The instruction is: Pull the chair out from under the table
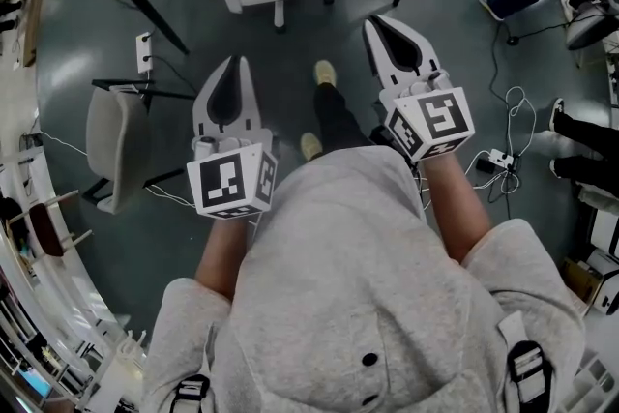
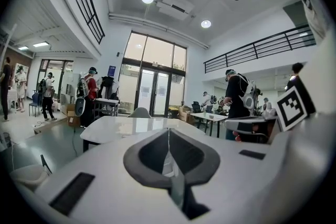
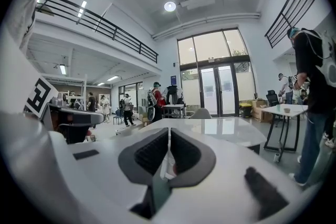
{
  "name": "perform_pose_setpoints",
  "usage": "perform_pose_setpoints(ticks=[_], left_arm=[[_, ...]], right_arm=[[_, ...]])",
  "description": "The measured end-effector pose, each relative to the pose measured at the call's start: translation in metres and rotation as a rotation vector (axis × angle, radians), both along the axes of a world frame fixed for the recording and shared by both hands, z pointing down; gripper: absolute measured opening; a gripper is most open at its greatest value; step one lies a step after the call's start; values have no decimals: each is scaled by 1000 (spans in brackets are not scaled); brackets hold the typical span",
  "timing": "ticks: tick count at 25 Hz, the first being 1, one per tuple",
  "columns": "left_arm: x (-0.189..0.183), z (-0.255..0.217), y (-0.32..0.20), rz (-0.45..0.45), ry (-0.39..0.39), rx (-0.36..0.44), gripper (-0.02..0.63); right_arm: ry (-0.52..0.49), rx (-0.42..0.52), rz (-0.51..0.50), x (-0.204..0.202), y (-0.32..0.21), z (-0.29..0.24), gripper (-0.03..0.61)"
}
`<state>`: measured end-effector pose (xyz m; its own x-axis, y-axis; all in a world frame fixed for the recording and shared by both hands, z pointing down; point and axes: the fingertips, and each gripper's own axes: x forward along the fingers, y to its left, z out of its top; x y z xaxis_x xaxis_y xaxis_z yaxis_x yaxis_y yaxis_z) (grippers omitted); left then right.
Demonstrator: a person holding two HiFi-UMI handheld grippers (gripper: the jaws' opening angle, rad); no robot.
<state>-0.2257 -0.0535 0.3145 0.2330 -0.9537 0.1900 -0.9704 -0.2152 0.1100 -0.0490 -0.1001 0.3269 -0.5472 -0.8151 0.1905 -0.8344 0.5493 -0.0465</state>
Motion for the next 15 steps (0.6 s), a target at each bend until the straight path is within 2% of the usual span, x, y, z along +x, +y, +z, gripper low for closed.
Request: perform_pose_setpoints(ticks=[8, 15], left_arm=[[-3, 10, -23, -21, -5, -14, 17], [3, 15, -74, -16, -19, -32, 17]], right_arm=[[8, -6, -29, -5, -26, 11, 29], [20, -9, -27, 4, -78, 16, 29]])
